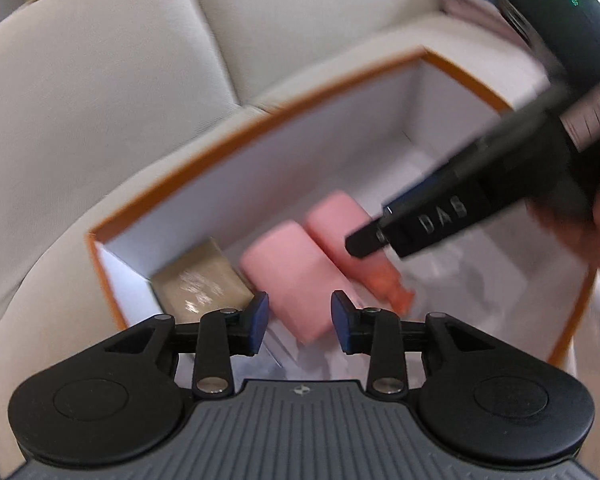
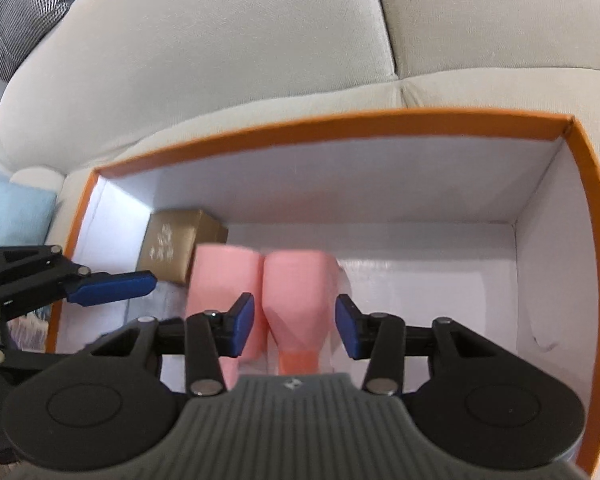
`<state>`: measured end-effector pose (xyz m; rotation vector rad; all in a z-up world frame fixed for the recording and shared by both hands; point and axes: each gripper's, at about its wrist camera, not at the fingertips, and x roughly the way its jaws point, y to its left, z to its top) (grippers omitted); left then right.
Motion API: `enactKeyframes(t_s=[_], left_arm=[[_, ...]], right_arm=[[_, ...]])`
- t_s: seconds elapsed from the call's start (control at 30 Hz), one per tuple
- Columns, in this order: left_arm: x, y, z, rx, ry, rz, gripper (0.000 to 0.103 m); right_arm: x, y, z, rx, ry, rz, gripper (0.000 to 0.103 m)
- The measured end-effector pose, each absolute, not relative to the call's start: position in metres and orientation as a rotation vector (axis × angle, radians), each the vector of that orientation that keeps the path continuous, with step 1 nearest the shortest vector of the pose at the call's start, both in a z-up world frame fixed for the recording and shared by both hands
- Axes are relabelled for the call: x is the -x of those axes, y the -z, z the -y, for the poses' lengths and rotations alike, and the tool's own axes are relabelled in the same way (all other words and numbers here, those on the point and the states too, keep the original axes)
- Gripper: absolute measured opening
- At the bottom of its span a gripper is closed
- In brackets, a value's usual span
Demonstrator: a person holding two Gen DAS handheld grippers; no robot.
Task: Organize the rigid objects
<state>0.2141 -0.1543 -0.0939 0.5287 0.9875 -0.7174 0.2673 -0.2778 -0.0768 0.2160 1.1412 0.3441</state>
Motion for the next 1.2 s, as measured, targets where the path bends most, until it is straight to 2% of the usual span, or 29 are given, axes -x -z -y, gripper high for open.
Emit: enactKeyframes(t_s=[0.17, 0.23, 0.37, 1.03, 1.2], left_arm=[[-0.195, 0.107, 0.173, -0.73, 0.72, -0.908, 0.041], [-0.194, 0.11, 0.178, -0.758, 0.708, -0.901, 0.041], [-0.196, 0.114, 0.183, -0.801, 0.67, -0.855, 0.041], [-0.22, 0.108, 0.18, -0.749, 0.631, -0.847, 0.039], [-0.222, 0.096, 0.171, -0.662, 0.637, -0.868, 0.041]], right_arm=[[-0.256, 0.085, 0.272, -0.193, -0.372, -1.165, 0.047], [-0.255, 0.087, 0.272, -0.202, -0.381, -1.163, 0.042], [-0.26, 0.089, 0.266, -0.173, -0.377, -1.147, 0.038], [-0.281, 0.095, 0.261, -0.315, -0.293, -1.115, 0.037], [-0.279, 0.085, 0.257, -0.264, -0.278, -1.096, 0.041]])
